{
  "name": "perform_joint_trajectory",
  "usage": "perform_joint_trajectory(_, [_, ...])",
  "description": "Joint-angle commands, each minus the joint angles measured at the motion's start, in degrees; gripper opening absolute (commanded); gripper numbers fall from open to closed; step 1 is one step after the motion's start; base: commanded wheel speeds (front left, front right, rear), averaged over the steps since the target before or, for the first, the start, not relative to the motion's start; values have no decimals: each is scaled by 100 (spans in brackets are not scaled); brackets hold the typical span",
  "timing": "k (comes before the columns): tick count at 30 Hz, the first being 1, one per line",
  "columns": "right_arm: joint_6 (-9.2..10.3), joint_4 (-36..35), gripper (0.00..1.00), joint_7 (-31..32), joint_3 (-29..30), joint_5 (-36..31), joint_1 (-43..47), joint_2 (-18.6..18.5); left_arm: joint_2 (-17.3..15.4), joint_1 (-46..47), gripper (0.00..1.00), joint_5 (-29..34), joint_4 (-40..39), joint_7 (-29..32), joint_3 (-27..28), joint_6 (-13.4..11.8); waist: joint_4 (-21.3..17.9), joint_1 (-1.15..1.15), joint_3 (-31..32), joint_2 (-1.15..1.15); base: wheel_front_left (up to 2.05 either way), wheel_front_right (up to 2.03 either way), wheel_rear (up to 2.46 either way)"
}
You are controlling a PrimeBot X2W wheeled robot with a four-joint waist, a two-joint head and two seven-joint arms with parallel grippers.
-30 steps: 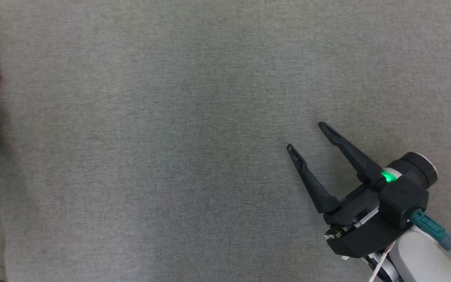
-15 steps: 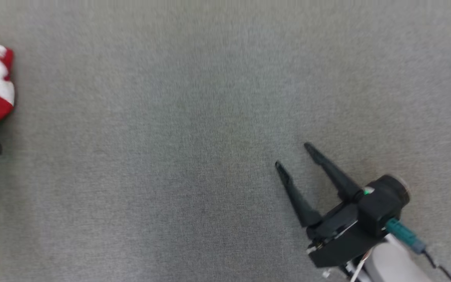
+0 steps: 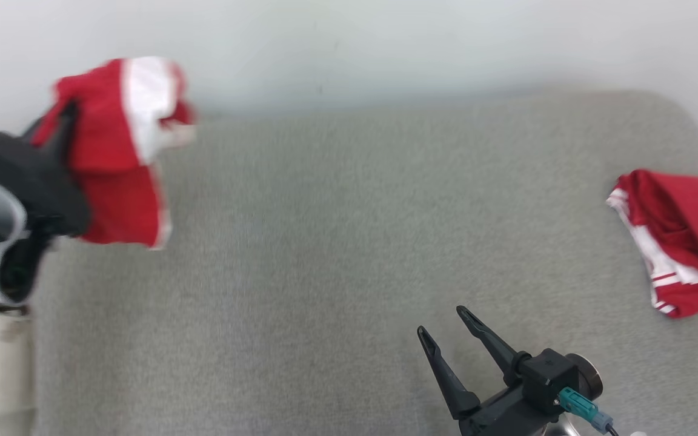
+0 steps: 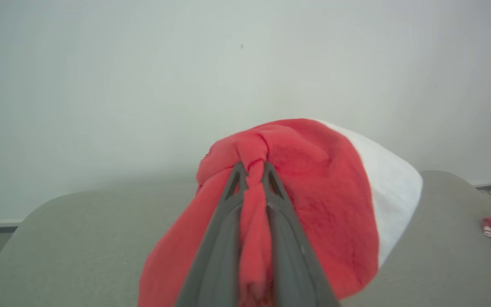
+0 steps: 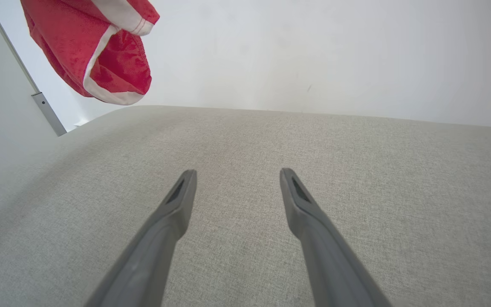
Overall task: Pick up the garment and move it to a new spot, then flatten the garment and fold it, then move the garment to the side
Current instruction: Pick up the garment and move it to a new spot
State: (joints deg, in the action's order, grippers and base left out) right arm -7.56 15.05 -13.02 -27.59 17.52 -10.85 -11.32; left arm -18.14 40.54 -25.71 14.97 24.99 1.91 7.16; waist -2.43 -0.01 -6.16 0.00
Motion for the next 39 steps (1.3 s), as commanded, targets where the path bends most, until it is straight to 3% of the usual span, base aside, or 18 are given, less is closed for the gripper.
perform_joint_trajectory(1, [18,42,100,-27,38,-36,73,46,115,-100,0,-192,-351,94,-152,36,-316,1,789,0,0,0,0])
perform_joint_trajectory(5, [18,110,100,-63,152,-79,99,121,471,-248,0,-610,-1036,251,-754,31,-540,1,876,0,0,0,0])
perform_joint_trajectory(9, [18,116,100,-46,227,-109,105,165,833,-370,0,-831,-1364,30,-1441,33,-820,1,857,0,0,0,0])
perform_joint_trajectory(15, [18,52,100,-7,328,-144,148,145,1086,-617,0,-747,-979,-576,-2220,21,-1181,1,742,0,0,0,0])
perform_joint_trajectory(25, [18,-58,100,34,434,-129,88,57,1428,-1109,0,-302,1211,-2501,-2668,-138,-1720,1,462,0,0,0,0])
perform_joint_trajectory(32, [18,-58,100,9,589,-161,183,64,1392,-1093,0,137,2706,-3320,-2793,-571,-1660,1,427,0,0,0,0])
perform_joint_trajectory(34, [18,-45,100,7,690,-168,260,59,1415,-1133,100,103,2921,-3546,-2757,-626,-1537,1,473,0,0,0,0])
perform_joint_trajectory(39, [18,-103,100,8,998,-226,377,87,1466,-1401,100,-274,2781,-3968,-2379,-581,-1165,1,642,0,0,0,0])
